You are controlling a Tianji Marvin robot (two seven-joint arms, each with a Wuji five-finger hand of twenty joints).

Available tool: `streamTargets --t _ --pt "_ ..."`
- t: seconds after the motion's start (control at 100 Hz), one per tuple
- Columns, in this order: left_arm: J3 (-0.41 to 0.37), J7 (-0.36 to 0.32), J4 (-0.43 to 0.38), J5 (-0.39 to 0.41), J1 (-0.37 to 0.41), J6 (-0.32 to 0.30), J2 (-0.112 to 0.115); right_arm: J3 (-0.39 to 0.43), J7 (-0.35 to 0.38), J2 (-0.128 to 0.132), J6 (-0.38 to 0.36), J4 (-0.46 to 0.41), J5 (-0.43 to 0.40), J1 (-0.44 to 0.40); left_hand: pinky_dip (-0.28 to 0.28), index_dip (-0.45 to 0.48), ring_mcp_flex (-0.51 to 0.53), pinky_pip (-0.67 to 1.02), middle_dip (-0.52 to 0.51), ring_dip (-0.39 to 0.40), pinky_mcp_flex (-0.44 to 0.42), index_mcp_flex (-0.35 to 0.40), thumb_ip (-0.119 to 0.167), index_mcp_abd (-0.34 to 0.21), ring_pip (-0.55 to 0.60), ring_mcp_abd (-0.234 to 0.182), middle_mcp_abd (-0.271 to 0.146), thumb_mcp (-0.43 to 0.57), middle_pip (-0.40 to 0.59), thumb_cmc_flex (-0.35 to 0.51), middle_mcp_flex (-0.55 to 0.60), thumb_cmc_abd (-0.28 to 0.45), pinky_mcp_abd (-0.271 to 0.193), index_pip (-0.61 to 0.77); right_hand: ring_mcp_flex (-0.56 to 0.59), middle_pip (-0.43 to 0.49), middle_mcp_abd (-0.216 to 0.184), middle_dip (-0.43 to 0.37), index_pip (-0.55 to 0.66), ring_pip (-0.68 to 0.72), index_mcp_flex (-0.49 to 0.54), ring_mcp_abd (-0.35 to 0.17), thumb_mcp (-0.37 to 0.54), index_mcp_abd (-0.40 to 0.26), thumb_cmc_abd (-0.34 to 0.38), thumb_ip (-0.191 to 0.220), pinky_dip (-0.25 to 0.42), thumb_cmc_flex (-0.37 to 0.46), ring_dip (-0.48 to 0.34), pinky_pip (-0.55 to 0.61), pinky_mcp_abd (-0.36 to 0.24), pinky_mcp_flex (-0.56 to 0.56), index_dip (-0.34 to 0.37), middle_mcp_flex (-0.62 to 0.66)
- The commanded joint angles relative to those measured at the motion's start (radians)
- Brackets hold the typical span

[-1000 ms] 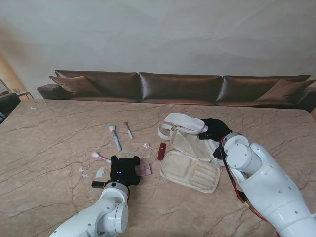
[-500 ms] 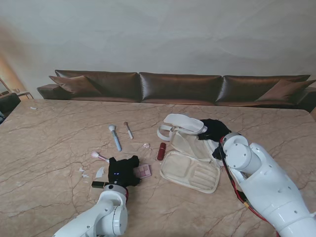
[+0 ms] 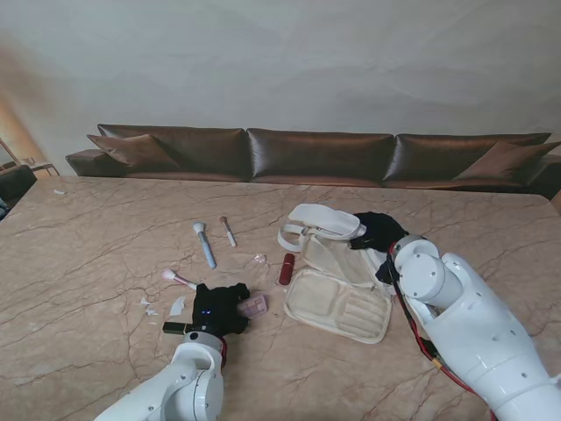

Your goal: Pack the cosmetics bag

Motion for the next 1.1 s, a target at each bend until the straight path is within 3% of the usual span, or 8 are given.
streamTargets --t 0.0,0.12,0.23,0.31,0.44,0.68,0.97,1.09 --pt "-0.002 0.009 0.011 -0.010 0.024 -0.006 -0.003 -0.005 0.006 -0.004 0.000 -0.004 0.002 -0.001 -0.007 -0.030 0.043 0.031 -0.014 -0.051 -0.005 0.038 0.018 -0.105 -0.032 0.026 -0.003 0.036 -0.032 0.038 0.061 0.028 -0.006 0.090 0.084 0.004 -0.014 -0.005 0.093 0.047 0.048 0.007 0.106 -0.116 0.041 0.007 0.013 0.040 -0.007 0.060 -0.013 0.025 -0.001 0.033" --pt "-0.019 0.019 -0.003 -0.021 0.039 -0.021 -0.005 -0.007 0.006 -0.004 0.000 -0.003 0.002 0.001 -0.007 -0.100 0.042 0.031 -0.018 -0.059 -0.013 0.082 0.036 -0.201 -0.033 0.044 0.014 0.018 -0.058 0.038 0.072 0.097 -0.003 0.160 0.080 0.004 -0.014 -0.005 0.094 0.045 0.051 0.007 0.104 -0.115 0.041 0.006 0.012 0.035 -0.007 0.058 -0.012 0.021 0.000 0.032" --pt "-0.034 0.033 -0.014 -0.031 0.051 -0.044 -0.007 -0.009 0.009 -0.003 -0.003 -0.003 0.002 0.002 -0.005 -0.142 0.010 0.015 -0.012 -0.062 -0.046 0.156 0.054 -0.228 -0.043 0.064 0.040 0.000 -0.079 0.031 0.063 0.199 0.003 0.164 0.079 0.001 -0.019 -0.009 0.097 0.031 0.063 0.009 0.101 -0.127 0.044 0.006 0.006 0.030 -0.015 0.046 -0.006 0.011 0.004 0.040" --pt "-0.043 0.040 -0.023 -0.027 0.057 -0.063 -0.005 -0.007 0.012 -0.003 -0.004 -0.005 0.001 0.002 -0.002 -0.145 -0.037 -0.006 0.027 -0.055 -0.077 0.147 0.069 -0.240 -0.048 0.063 0.028 -0.026 -0.086 0.035 0.037 0.255 -0.007 0.172 0.096 -0.007 -0.020 -0.021 0.107 0.014 0.079 0.012 0.100 -0.138 0.044 0.007 -0.001 0.031 -0.028 0.035 0.000 0.015 0.016 0.059" --pt "-0.064 0.040 -0.051 -0.010 0.069 -0.099 0.003 0.005 0.037 0.003 -0.004 -0.029 0.003 -0.006 -0.003 -0.126 -0.078 -0.033 0.064 -0.051 -0.103 0.122 0.071 -0.248 -0.054 0.061 0.015 -0.063 -0.095 0.062 0.016 0.298 -0.020 0.177 0.133 -0.025 -0.002 -0.048 0.115 -0.010 0.103 0.024 0.097 -0.146 0.054 0.009 -0.014 0.058 -0.045 0.032 0.016 0.048 0.039 0.090" --pt "-0.095 0.062 -0.091 0.004 0.084 -0.149 0.006 0.021 0.101 0.017 0.004 -0.074 0.011 -0.023 0.003 -0.074 -0.106 -0.042 0.092 -0.043 -0.106 0.106 0.074 -0.257 -0.047 0.057 0.005 -0.087 -0.107 0.083 0.006 0.317 -0.025 0.166 0.166 -0.033 0.021 -0.065 0.110 -0.018 0.120 0.036 0.074 -0.143 0.074 0.017 -0.022 0.085 -0.045 0.036 0.019 0.080 0.067 0.113" --pt "-0.105 0.148 -0.171 0.033 0.107 -0.181 -0.004 0.015 0.129 0.024 -0.001 -0.096 0.011 -0.044 0.011 -0.121 -0.131 -0.039 0.061 -0.037 -0.106 0.138 0.078 -0.282 -0.039 0.051 -0.013 -0.073 -0.129 0.057 0.028 0.296 -0.025 0.160 0.181 -0.028 0.022 -0.064 0.101 -0.010 0.125 0.032 0.084 -0.136 0.065 0.014 -0.024 0.075 -0.038 0.043 0.010 0.099 0.069 0.122" --pt "-0.096 0.156 -0.213 0.025 0.108 -0.176 -0.012 0.012 0.136 0.025 -0.006 -0.100 0.018 -0.052 0.004 -0.130 -0.170 -0.062 0.103 -0.039 -0.127 0.139 0.075 -0.288 -0.058 0.050 -0.019 -0.069 -0.119 0.050 -0.014 0.297 -0.028 0.167 0.188 -0.027 0.024 -0.065 0.097 -0.003 0.128 0.031 0.087 -0.128 0.062 0.013 -0.022 0.071 -0.034 0.050 0.008 0.108 0.065 0.125"
